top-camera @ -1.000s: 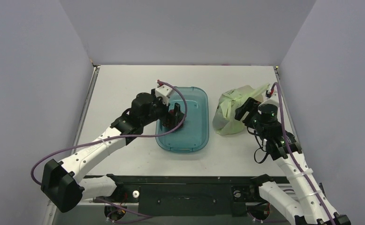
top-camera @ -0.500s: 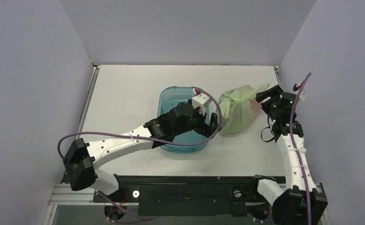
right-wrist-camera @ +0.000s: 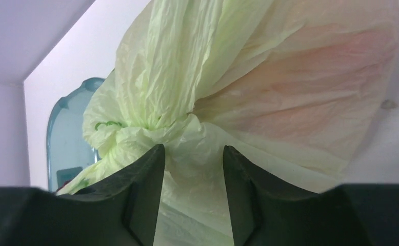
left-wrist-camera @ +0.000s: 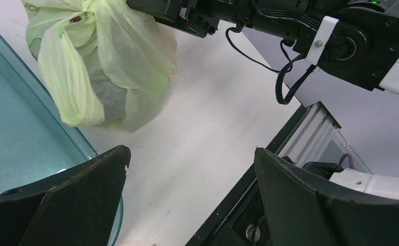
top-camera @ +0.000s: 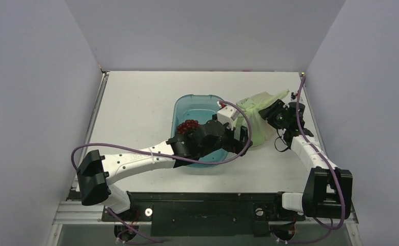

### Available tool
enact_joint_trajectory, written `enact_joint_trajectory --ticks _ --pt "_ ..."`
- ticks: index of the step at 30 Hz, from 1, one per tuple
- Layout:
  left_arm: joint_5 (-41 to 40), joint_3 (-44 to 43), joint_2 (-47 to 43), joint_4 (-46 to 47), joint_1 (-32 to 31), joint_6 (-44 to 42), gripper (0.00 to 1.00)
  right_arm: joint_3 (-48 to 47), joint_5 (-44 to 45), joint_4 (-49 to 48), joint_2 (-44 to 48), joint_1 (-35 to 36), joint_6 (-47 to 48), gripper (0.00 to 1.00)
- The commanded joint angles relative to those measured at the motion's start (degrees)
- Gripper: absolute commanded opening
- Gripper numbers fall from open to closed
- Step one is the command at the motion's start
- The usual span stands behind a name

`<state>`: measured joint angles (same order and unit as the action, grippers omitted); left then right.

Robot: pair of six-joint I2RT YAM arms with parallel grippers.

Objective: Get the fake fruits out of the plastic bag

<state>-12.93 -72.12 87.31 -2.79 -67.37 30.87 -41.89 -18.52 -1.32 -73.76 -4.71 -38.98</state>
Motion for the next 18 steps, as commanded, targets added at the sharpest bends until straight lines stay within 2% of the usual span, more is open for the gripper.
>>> enact_joint_trajectory --ticks 1,2,4,5,9,12,13,18 --pt "-3.7 -1.4 -0.6 -0.9 -0.5 0.0 0.9 2.4 -3.1 -7.2 2.1 1.4 -2.3 0.32" --pt "-3.9 -1.4 -0.7 -1.3 -0.5 -0.4 0.9 3.2 -5.7 -8.0 2.9 1.8 -3.6 0.17" --pt "-4.7 -1.2 -0.7 -1.4 -0.5 -0.9 0.89 6.0 -8.3 -7.4 5.6 3.0 -7.1 0.03" --pt "-5.1 -1.1 -0.5 -1.2 -0.5 -1.1 0.89 6.6 -8.9 -6.8 6.9 3.4 -8.7 0.0" --pt "-4.6 -2.0 1.8 0.2 -0.5 -1.7 0.88 8.6 -10.5 -1.6 14.9 5.3 -10.9 0.0" --pt "-4.5 -5.1 5.1 -0.4 -0.5 -2.3 0.86 7.9 -8.9 5.6 20.3 5.3 -10.3 0.0" --pt "-4.6 -5.9 6.9 -0.8 -0.5 -2.3 0.85 7.6 -8.6 7.6 21.0 5.2 -10.2 0.02" --pt "-7.3 -12.9 13.7 -4.0 -0.5 -2.3 0.76 -1.9 2.4 22.0 22.9 4.1 -2.5 0.39"
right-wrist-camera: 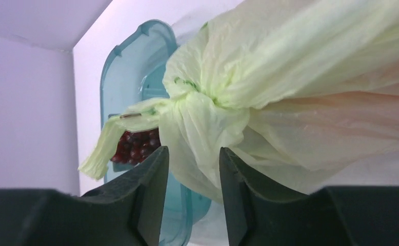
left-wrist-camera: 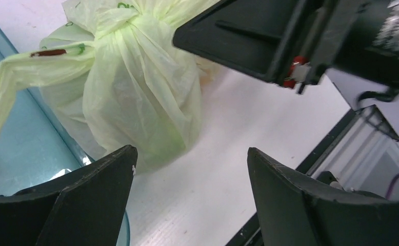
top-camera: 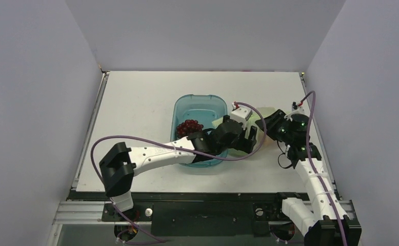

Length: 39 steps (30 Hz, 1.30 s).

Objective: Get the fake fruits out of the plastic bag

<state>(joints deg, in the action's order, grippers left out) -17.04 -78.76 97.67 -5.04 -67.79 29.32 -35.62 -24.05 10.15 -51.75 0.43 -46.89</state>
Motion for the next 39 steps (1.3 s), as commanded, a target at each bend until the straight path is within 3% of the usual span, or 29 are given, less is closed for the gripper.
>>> enact_joint_trajectory --ticks 1,9,18,20,23,26,29,31,36,39 --pt "-3.8 -7.1 4.1 -2.4 -0.1 -1.0 0.76 -9.6 9.3 13.1 0.1 -2.6 6.3 0.41" --pt "-9.6 -21.3 14.7 -7.1 0.0 -2.6 0.71 -24.4 11.9 23.5 -10.0 -3.8 7.7 0.46" --pt "-18.2 -36.8 28.8 -15.9 0.2 -2.5 0.69 -24.5 23.8 26.8 -9.0 -1.5 0.8 0.47" --pt "-18.9 -39.6 30.9 -17.4 0.2 -3.6 0.64 -23.8 25.4 26.3 -8.1 -1.5 -1.4 0.47" --pt "-20.8 -43.3 33.1 -20.5 0.4 -3.9 0.49 -22.7 24.6 24.7 -7.3 -1.5 -4.1 0.47" --pt "-21.2 -42.6 33.2 -21.9 1.0 -3.2 0.46 -22.8 21.7 24.3 -7.2 -1.3 -3.8 0.47" --pt "-21.8 -40.9 31.7 -22.1 1.0 -2.4 0.16 -22.9 20.7 24.3 -7.4 -0.9 -3.3 0.47" --pt "-21.2 -37.6 28.9 -19.6 0.8 -2.9 0.02 -23.5 19.7 24.2 -8.3 -0.8 -2.6 0.47" --pt "-14.4 -15.4 17.2 -1.9 0.4 -6.9 0.0 -27.1 11.6 23.5 -13.2 -0.8 1.7 0.49" --pt "-11.8 -8.9 12.1 8.8 0.5 -7.3 0.0 -27.3 7.4 22.3 -14.2 1.1 1.9 0.5"
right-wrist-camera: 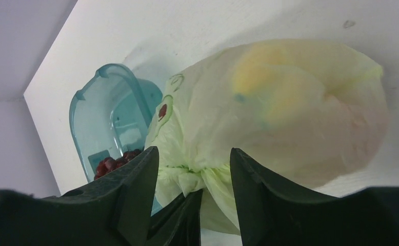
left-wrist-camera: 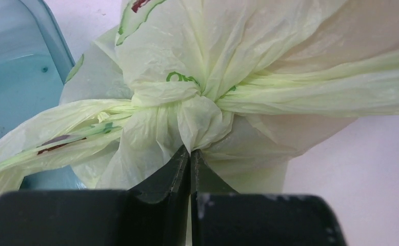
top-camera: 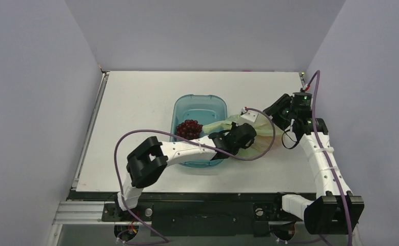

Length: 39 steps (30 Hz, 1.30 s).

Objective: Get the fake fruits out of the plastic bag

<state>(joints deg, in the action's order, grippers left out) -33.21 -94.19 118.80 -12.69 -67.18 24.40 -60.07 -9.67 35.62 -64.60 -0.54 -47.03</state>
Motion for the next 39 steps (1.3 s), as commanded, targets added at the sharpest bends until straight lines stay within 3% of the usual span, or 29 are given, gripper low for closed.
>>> enact_joint_trajectory --ticks 1,7,12,21,23,27,37,39 --pt "5.1 8.4 -9.5 17.6 -0.2 -2.5 0.0 -2.4 -8.0 -3.5 -1.9 2.5 1.4 0.5" --pt "6.6 12.1 -10.1 24.0 -0.6 1.3 0.0 2.4 -11.8 -4.4 -1.6 4.4 0.6 0.49" --pt "7.0 13.3 -9.7 25.8 -1.0 2.7 0.0 6.9 -8.4 -3.6 2.1 4.3 1.8 0.5" --pt "9.4 17.1 -11.3 28.1 -1.4 2.6 0.0 6.9 -3.4 -2.6 -0.4 4.5 3.0 0.5" --pt "10.3 17.9 -11.3 29.4 -1.5 2.7 0.0 6.6 -1.3 -2.9 -0.9 4.5 3.2 0.48" --pt "11.7 18.5 -11.4 30.2 -1.5 2.5 0.0 6.8 -0.3 -4.1 -2.4 4.7 2.5 0.35" --pt "14.6 18.6 -10.8 32.0 -1.1 0.2 0.0 7.6 2.4 -4.3 -3.5 7.2 1.7 0.38" --pt "15.1 19.2 -11.0 32.1 -0.7 0.1 0.0 8.0 1.8 -5.7 -3.9 7.4 2.1 0.34"
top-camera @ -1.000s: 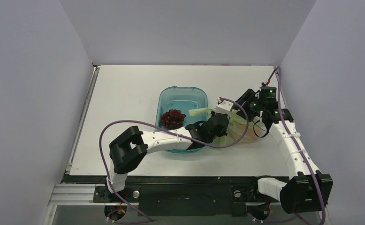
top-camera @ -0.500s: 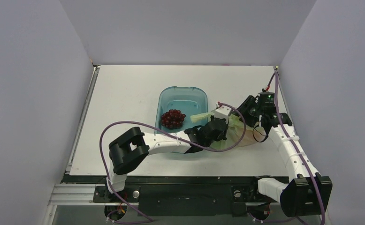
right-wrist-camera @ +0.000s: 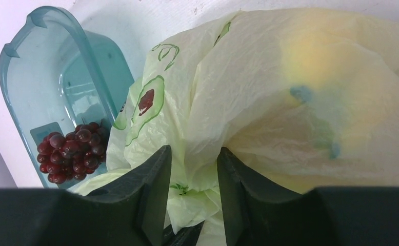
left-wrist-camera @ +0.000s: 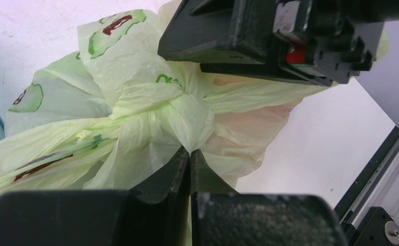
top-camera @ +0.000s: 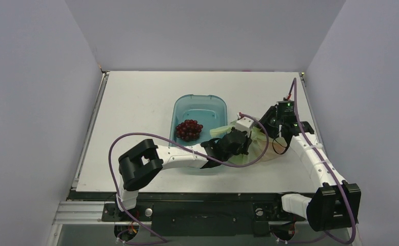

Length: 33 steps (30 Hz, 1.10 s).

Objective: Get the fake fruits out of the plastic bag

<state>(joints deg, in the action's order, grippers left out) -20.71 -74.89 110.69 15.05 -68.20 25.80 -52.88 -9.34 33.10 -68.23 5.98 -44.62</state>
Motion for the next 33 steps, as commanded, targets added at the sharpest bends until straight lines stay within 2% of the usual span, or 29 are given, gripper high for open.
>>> enact_joint_trajectory --ticks 1,3,4,5,9,14,18,22,24,27,29,31,32,33 --pt "3.0 0.7 -3.1 4.8 0.7 -1.4 0.0 0.6 0.4 -4.1 -0.5 0.9 0.0 0.3" --pt "4.4 1.8 -3.7 5.6 1.2 -1.3 0.0 0.2 -2.0 -5.8 -1.5 0.9 0.5 0.15" --pt "5.2 2.1 -3.8 5.7 1.3 -1.2 0.0 0.2 -2.5 -6.6 -2.0 0.9 -0.1 0.02" --pt "5.2 2.5 -4.1 5.5 1.4 -1.2 0.0 0.1 -2.5 -7.7 -2.2 0.8 -1.4 0.0" --pt "2.6 4.9 -6.2 2.9 2.3 1.3 0.0 -2.7 3.3 -8.6 -2.2 0.6 -3.7 0.0" --pt "4.3 9.4 -9.7 0.9 2.7 2.5 0.0 -7.5 20.8 -5.9 -1.0 0.3 -5.6 0.0" --pt "6.3 13.4 -12.6 1.7 2.3 4.3 0.0 -11.9 28.6 -4.5 -4.4 -1.1 -5.2 0.0" --pt "7.6 16.1 -15.5 1.3 2.1 5.7 0.0 -16.0 29.7 -4.2 -8.7 -3.8 -2.8 0.0" --pt "7.2 16.3 -16.4 0.5 2.1 6.5 0.0 -18.6 30.7 -3.9 -9.9 -4.2 2.3 0.0" --pt "7.6 14.3 -16.3 -1.7 2.3 6.8 0.0 -21.8 27.0 -2.6 -10.7 -4.2 6.6 0.0" --pt "8.6 11.7 -15.8 -4.1 2.3 6.5 0.06 -22.9 24.4 -1.2 -10.1 -3.3 7.8 0.0" --pt "9.2 10.0 -15.9 -5.4 2.2 6.1 0.19 -22.2 21.7 -0.9 -8.2 -2.0 9.6 0.0" --pt "9.2 9.5 -16.0 -5.5 2.2 6.1 0.31 -21.7 20.9 -0.9 -6.9 -1.5 11.2 0.0" --pt "9.1 9.5 -16.5 -5.0 2.2 6.1 0.34 -21.6 19.7 -0.3 -6.2 -0.8 12.1 0.0"
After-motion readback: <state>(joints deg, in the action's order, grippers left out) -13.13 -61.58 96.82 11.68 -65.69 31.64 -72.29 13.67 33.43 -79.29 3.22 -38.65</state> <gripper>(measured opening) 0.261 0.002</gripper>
